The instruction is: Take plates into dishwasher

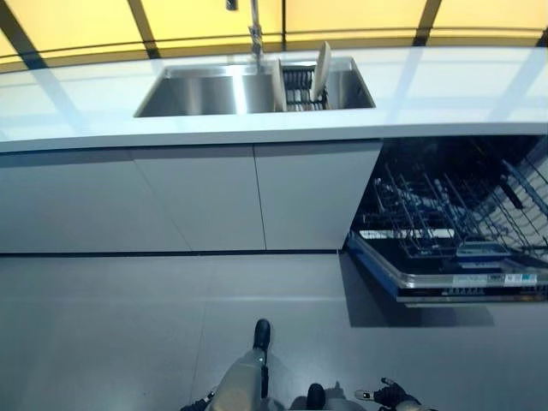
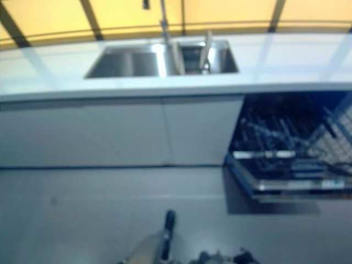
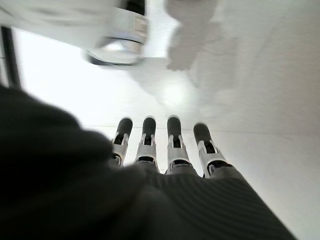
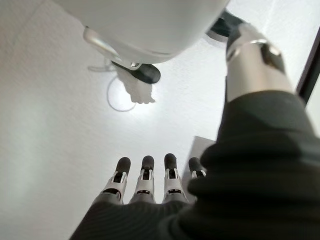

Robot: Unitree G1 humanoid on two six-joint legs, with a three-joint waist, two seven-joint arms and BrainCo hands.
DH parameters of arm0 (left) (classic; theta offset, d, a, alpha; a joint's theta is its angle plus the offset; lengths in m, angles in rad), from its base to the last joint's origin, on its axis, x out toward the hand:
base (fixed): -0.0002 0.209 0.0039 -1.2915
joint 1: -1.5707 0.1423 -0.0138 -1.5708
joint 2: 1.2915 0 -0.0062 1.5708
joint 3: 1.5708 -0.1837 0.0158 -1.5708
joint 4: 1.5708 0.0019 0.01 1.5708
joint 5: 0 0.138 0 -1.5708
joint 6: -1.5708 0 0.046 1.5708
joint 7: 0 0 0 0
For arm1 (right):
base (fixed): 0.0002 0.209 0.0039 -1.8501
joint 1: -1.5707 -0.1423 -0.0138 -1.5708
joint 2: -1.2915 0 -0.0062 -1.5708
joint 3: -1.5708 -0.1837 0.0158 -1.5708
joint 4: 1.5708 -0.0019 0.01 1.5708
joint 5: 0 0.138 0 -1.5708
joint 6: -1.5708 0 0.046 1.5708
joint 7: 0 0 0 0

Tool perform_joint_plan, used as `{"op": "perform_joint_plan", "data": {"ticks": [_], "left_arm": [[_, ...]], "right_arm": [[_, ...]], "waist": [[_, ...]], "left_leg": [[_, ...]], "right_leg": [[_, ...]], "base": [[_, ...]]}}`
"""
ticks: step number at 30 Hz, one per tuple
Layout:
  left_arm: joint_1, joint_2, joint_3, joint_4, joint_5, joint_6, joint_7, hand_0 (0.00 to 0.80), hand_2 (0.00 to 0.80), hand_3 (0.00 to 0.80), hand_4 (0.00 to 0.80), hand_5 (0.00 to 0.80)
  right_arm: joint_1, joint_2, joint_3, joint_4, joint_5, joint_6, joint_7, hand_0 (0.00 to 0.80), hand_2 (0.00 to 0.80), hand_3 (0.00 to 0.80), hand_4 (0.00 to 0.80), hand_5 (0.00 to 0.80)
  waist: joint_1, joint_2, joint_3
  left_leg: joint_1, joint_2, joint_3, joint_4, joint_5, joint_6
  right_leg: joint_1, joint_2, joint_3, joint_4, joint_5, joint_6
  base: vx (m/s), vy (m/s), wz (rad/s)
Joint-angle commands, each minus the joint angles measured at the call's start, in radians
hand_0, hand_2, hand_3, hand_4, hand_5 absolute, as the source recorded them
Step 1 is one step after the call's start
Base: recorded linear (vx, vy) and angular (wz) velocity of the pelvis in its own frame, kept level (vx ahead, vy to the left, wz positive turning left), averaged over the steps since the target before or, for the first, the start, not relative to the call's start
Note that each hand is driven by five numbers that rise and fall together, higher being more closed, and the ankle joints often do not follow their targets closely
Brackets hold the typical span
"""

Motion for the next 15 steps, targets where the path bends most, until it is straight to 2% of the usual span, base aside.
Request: {"op": "perform_joint_plan", "data": {"ticks": [1,3,5,9,11,15], "left_arm": [[0.02,-0.011,0.013,-0.045,0.005,0.017,0.014,0.0,0.0,0.0,0.0,0.0],[0.028,0.01,0.01,-0.048,0.062,0.026,0.014,0.0,0.0,0.0,0.0,0.0],[0.02,0.023,0.0,-0.047,0.06,0.024,0.013,0.0,0.0,0.0,0.0,0.0],[-0.012,0.025,-0.022,-0.058,0.042,0.021,0.003,0.0,0.0,0.0,0.0,0.0],[-0.023,0.018,-0.035,-0.065,0.049,0.026,-0.002,0.0,0.0,0.0,0.0,0.0],[-0.024,0.01,-0.034,-0.058,0.039,0.047,-0.001,0.0,0.0,0.0,0.0,0.0]], "right_arm": [[0.014,0.021,-0.044,-0.021,0.033,0.014,-0.03,0.0,0.0,0.0,0.0,0.0],[0.046,0.032,-0.057,-0.031,-0.026,-0.015,-0.003,0.0,0.0,0.0,0.0,0.0],[0.06,0.043,-0.045,-0.037,-0.055,-0.04,0.027,0.0,0.0,0.0,0.0,0.0],[0.054,0.054,-0.015,-0.044,-0.097,-0.044,0.03,0.0,0.0,0.0,0.0,0.0],[0.052,0.065,-0.003,-0.045,-0.063,-0.032,0.017,0.0,0.0,0.0,0.0,0.0],[0.055,0.059,-0.038,-0.038,-0.014,-0.02,0.015,0.0,0.0,0.0,0.0,0.0]], "waist": [[-0.005,-0.005,-0.053],[-0.011,-0.02,-0.086],[-0.007,-0.033,-0.121],[-0.009,-0.041,-0.151],[-0.002,-0.049,-0.162],[-0.01,-0.06,-0.162]], "left_leg": [[-0.057,-0.047,0.006,-0.069,0.154,0.137],[-0.048,-0.039,0.046,-0.016,0.155,0.136],[-0.017,-0.046,0.043,-0.039,0.15,0.148],[-0.005,-0.058,0.033,-0.074,0.146,0.164],[-0.019,-0.067,0.027,-0.067,0.142,0.17],[-0.044,-0.056,0.05,0.018,0.095,0.175]], "right_leg": [[0.178,0.038,-0.002,0.157,-0.137,0.091],[0.215,-0.002,-0.041,0.153,-0.144,0.117],[0.238,-0.032,-0.069,0.127,-0.127,0.134],[0.238,-0.031,-0.057,0.085,-0.116,0.134],[0.239,-0.039,-0.058,0.071,-0.104,0.14],[0.227,-0.067,-0.056,0.063,-0.093,0.152]], "base": [[0.548,0.131,-0.82],[0.425,0.06,-0.8],[0.322,0.039,-0.22],[0.134,0.034,0.07],[0.113,0.018,0.08],[0.148,0.036,0.09]]}}
